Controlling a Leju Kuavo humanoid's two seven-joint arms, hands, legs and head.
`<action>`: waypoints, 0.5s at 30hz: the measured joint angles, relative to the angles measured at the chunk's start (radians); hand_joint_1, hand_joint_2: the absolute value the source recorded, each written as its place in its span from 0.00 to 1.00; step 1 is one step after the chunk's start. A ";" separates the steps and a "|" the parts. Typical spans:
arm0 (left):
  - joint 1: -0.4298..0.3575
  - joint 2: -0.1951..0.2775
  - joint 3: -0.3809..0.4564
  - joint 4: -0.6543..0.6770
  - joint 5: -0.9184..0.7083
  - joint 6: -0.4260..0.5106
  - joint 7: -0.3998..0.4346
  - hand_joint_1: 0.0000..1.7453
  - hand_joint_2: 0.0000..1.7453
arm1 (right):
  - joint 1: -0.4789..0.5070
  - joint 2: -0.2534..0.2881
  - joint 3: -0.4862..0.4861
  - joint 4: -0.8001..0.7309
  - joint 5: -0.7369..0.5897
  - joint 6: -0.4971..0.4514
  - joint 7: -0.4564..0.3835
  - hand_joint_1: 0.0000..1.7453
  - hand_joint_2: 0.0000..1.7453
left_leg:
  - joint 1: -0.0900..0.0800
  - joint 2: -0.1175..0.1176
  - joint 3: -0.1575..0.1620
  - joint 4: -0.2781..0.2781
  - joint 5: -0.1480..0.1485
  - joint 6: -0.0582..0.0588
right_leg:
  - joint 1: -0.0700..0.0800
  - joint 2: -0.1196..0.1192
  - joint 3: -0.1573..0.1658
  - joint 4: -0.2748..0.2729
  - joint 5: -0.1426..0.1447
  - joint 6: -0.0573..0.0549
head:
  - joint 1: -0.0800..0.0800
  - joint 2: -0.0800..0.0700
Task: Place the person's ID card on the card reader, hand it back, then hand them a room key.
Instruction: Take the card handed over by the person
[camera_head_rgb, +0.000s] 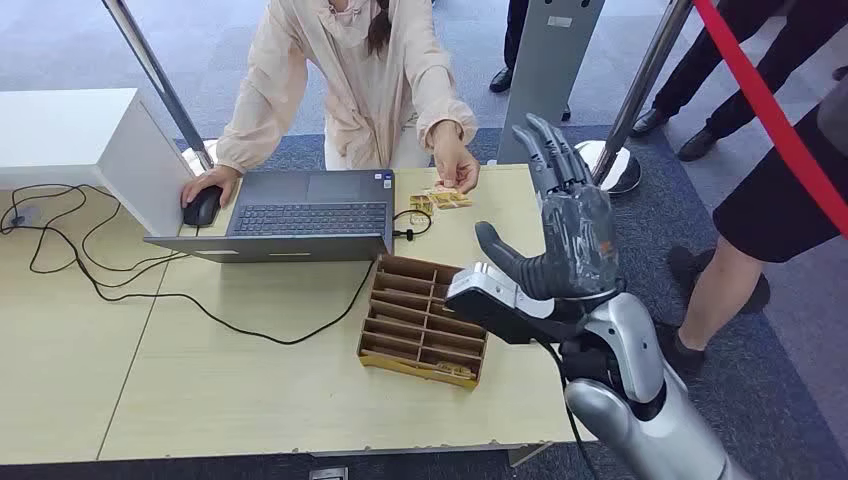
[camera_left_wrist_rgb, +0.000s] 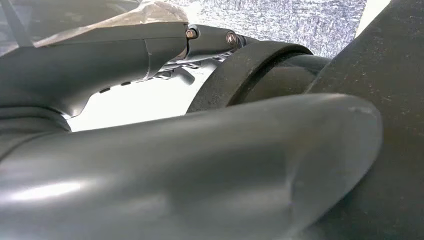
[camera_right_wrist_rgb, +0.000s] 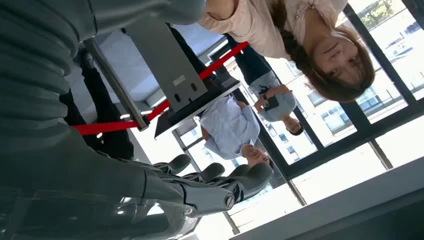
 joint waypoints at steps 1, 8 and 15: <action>0.000 0.000 0.000 0.000 0.000 0.000 0.000 0.00 0.00 | -0.002 0.002 0.004 0.002 0.001 -0.001 0.000 0.23 1.00 | 0.000 0.000 0.000 0.000 0.000 0.000 | 0.000 0.000 0.000 0.000 0.000 0.000 | 0.000 0.000; 0.000 0.000 -0.001 0.000 0.000 -0.001 0.000 0.00 0.00 | -0.019 0.032 0.047 0.037 0.005 -0.015 -0.011 0.27 1.00 | 0.000 0.000 0.000 0.000 0.000 0.000 | 0.000 0.000 0.000 0.000 0.000 0.000 | 0.000 0.000; 0.000 0.000 -0.008 0.000 0.000 -0.002 0.000 0.00 0.00 | -0.019 0.062 0.088 0.084 0.005 -0.024 -0.026 0.25 1.00 | 0.000 0.000 0.000 0.000 0.000 0.000 | 0.000 0.000 0.000 0.000 0.000 0.000 | 0.000 0.000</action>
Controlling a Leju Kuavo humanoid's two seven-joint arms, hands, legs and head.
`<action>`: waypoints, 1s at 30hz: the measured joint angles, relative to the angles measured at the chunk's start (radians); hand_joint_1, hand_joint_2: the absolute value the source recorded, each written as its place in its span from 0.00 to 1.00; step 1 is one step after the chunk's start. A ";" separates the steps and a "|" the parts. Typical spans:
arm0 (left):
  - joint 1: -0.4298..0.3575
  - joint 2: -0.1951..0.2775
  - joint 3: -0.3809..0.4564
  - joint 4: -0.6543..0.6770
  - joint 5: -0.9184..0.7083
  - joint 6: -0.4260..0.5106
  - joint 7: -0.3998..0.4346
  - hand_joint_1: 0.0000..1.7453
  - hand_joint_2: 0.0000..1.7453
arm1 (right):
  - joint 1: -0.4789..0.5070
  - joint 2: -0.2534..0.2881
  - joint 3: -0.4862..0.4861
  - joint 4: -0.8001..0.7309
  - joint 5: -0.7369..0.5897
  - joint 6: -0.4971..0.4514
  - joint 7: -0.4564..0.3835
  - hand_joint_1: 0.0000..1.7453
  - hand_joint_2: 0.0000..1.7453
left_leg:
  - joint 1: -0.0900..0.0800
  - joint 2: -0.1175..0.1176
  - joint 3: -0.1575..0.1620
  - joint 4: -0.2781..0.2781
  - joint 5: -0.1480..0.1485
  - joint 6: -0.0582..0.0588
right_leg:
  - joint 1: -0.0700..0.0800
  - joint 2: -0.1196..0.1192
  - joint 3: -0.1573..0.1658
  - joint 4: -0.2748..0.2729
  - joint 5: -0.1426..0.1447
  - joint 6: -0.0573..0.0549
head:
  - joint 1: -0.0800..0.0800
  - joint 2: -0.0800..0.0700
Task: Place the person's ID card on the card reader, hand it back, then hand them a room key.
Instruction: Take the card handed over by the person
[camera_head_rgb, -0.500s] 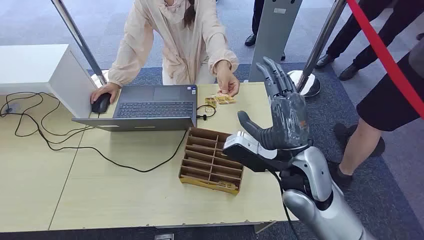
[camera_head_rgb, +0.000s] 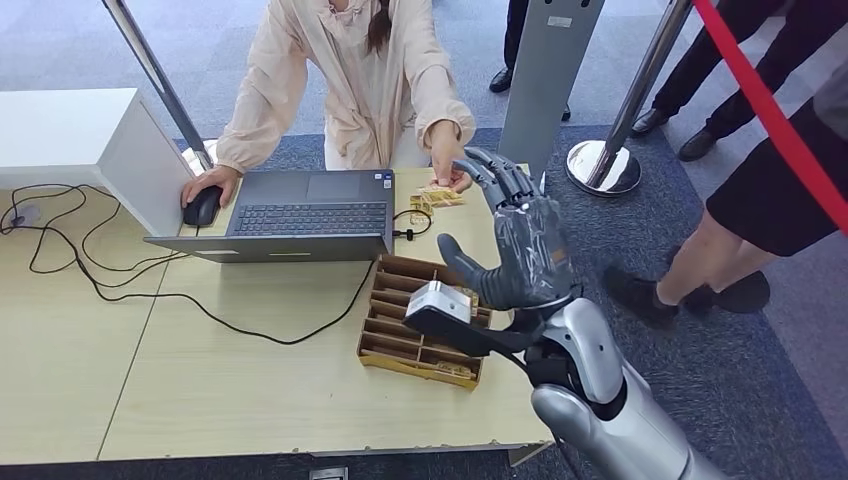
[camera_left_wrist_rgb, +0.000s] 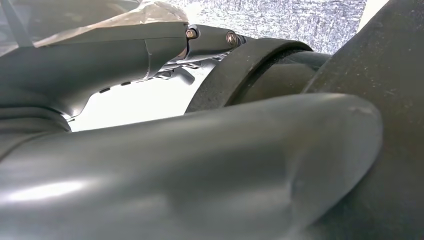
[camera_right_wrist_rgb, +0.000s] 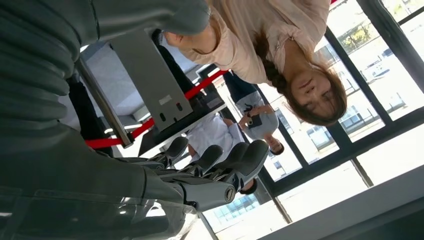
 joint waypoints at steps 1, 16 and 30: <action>0.000 0.000 -0.001 0.000 0.000 0.000 0.000 0.00 0.00 | -0.001 0.006 0.008 0.009 -0.001 -0.001 -0.004 0.25 1.00 | 0.000 0.000 0.000 0.000 0.000 0.000 | 0.000 0.000 0.000 0.000 0.000 0.000 | 0.000 0.000; -0.001 0.000 -0.010 0.000 0.000 0.000 -0.001 0.00 0.00 | -0.022 0.087 0.083 0.140 -0.024 -0.036 -0.041 0.28 1.00 | 0.000 0.000 0.000 0.000 0.000 0.000 | 0.000 0.000 0.000 0.000 0.000 0.000 | 0.000 0.000; -0.001 0.000 -0.015 0.000 0.000 0.000 -0.006 0.00 0.00 | -0.072 0.145 0.104 0.256 -0.055 -0.086 -0.052 0.33 1.00 | 0.000 0.000 0.000 0.000 0.000 0.000 | 0.000 0.000 0.000 0.000 0.000 0.000 | 0.000 0.000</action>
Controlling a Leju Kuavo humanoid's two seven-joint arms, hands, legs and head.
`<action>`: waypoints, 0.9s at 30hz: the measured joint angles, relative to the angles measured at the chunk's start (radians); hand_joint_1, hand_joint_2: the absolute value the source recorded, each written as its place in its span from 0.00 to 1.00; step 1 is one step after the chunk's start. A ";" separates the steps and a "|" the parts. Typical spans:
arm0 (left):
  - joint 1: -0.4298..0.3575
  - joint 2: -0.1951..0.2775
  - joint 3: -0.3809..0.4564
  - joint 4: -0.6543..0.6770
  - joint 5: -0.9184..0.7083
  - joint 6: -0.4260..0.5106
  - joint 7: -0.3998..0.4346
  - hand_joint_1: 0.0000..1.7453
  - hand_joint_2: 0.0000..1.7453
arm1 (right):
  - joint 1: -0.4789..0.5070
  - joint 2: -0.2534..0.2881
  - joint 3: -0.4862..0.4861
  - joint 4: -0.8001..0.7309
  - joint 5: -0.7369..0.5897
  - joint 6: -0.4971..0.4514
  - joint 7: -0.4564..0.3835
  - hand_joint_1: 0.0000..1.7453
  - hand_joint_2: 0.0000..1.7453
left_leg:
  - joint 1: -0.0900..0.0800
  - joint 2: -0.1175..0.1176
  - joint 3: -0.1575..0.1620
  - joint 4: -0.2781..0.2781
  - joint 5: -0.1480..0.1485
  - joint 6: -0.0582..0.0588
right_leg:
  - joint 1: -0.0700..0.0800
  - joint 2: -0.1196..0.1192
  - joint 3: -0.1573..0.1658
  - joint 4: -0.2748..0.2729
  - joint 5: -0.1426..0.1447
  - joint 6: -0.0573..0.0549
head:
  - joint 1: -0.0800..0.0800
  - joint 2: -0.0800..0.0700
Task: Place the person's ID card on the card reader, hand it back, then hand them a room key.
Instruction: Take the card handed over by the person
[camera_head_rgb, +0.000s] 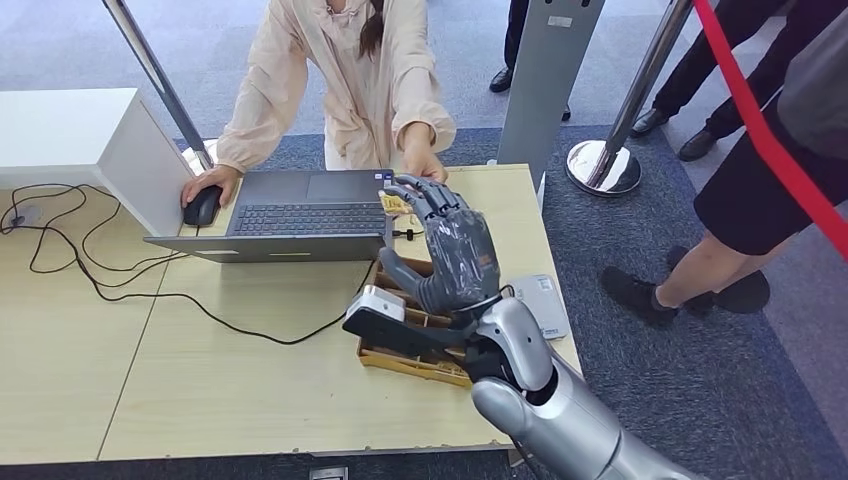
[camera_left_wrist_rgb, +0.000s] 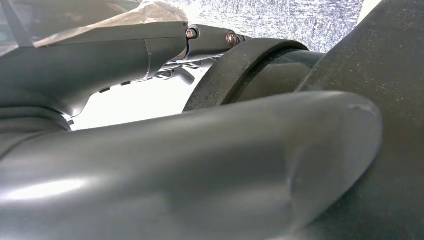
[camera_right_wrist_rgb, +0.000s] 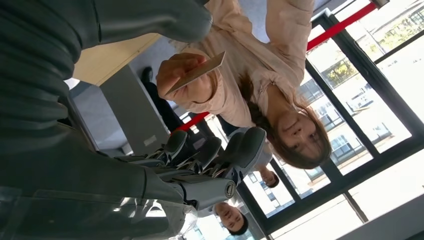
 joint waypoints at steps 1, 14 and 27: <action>0.000 0.000 0.000 0.000 0.000 0.000 0.000 0.00 0.00 | -0.004 0.004 0.000 0.010 -0.002 -0.003 -0.001 0.34 1.00 | 0.000 0.000 0.000 0.000 0.000 0.000 | 0.000 0.000 0.000 0.000 0.000 0.000 | 0.000 0.000; 0.000 0.000 -0.002 0.000 0.000 -0.001 -0.004 0.00 0.00 | -0.048 0.050 0.001 0.132 -0.014 -0.037 -0.010 0.36 1.00 | 0.000 0.000 0.000 0.000 0.000 0.000 | 0.000 0.000 0.000 0.000 0.000 0.000 | 0.000 0.000; -0.001 0.000 -0.014 0.000 0.000 -0.002 -0.005 0.00 0.00 | -0.078 0.082 0.001 0.263 0.032 -0.085 -0.008 0.46 1.00 | 0.000 0.000 0.000 0.000 0.000 0.000 | 0.000 0.000 0.000 0.000 0.000 0.000 | 0.000 0.000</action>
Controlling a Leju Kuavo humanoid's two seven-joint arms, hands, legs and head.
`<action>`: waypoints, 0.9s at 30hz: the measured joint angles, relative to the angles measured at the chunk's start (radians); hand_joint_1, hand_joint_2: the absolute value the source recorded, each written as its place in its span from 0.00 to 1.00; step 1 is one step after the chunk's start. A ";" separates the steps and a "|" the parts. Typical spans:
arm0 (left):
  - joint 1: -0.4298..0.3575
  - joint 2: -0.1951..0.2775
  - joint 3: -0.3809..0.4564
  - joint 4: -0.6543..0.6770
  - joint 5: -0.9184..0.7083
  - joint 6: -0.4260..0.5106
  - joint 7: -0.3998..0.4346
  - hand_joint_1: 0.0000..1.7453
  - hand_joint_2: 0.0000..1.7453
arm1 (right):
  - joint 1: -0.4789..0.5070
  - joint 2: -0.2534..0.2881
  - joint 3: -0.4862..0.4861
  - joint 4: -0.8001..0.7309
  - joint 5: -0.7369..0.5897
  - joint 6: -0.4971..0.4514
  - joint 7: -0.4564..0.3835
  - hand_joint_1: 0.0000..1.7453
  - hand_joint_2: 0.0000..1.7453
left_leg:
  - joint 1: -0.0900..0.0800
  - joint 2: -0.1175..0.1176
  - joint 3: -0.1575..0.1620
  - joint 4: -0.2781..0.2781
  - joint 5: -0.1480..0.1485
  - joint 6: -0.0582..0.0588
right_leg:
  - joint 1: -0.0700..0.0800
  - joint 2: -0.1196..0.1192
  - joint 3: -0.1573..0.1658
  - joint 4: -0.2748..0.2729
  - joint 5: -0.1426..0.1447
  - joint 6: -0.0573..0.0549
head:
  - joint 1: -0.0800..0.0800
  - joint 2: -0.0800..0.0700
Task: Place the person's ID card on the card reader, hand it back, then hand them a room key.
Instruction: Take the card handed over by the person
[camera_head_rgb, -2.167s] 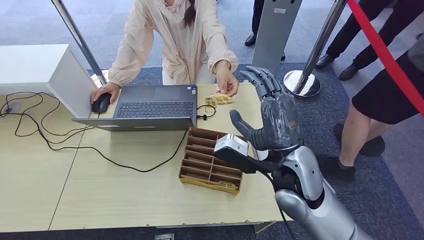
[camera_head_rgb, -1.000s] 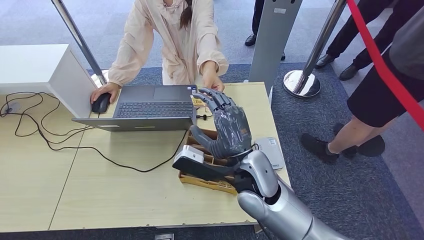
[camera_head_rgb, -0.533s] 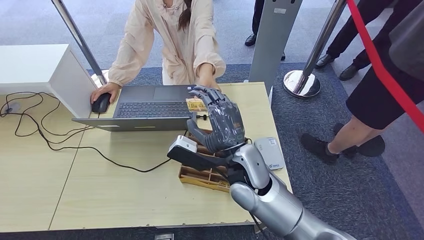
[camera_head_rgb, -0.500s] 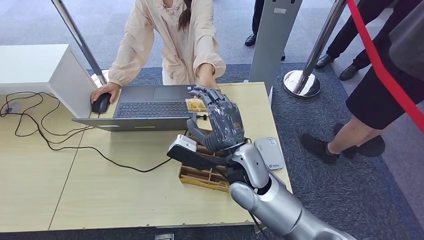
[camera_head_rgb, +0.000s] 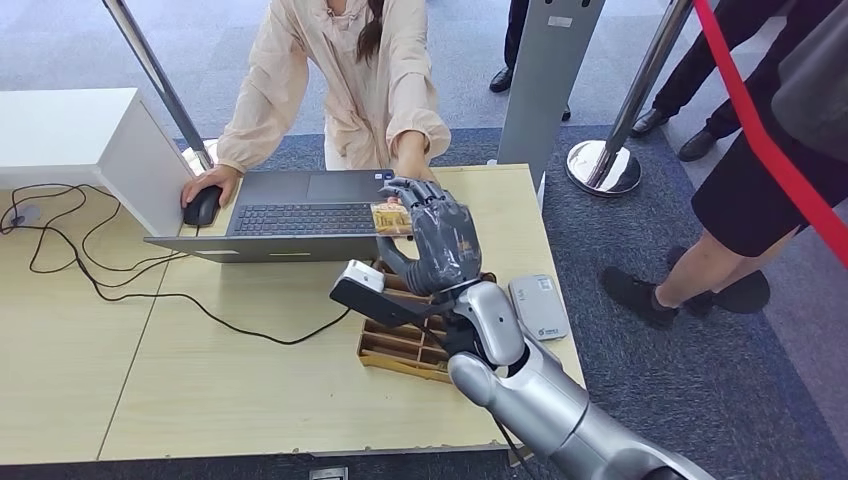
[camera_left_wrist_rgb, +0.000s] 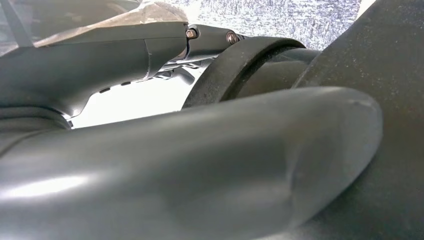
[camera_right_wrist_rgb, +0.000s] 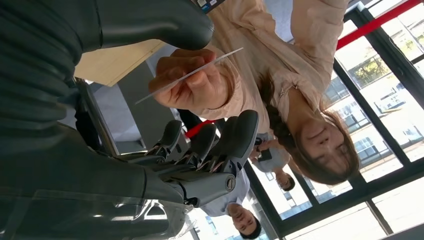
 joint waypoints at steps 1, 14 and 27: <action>0.000 0.000 -0.001 0.000 0.000 0.000 0.000 0.00 0.00 | 0.000 0.001 0.000 0.005 0.003 -0.002 0.000 0.50 1.00 | 0.000 0.000 0.000 0.000 0.000 0.000 | 0.000 0.000 0.000 0.000 0.000 0.000 | 0.000 0.000; 0.000 0.000 -0.006 0.000 0.000 -0.001 0.000 0.00 0.00 | -0.005 0.014 -0.001 0.062 0.038 -0.029 0.006 1.00 1.00 | 0.000 0.000 0.000 0.000 0.000 0.000 | 0.000 0.000 0.000 0.000 0.000 0.000 | 0.000 0.000; 0.000 0.000 -0.007 0.000 0.000 -0.001 0.000 0.00 0.00 | -0.005 0.020 -0.001 0.084 0.054 -0.037 0.015 0.97 1.00 | 0.000 0.000 0.000 0.000 0.000 0.000 | 0.000 0.000 0.000 0.000 0.000 0.000 | 0.000 0.000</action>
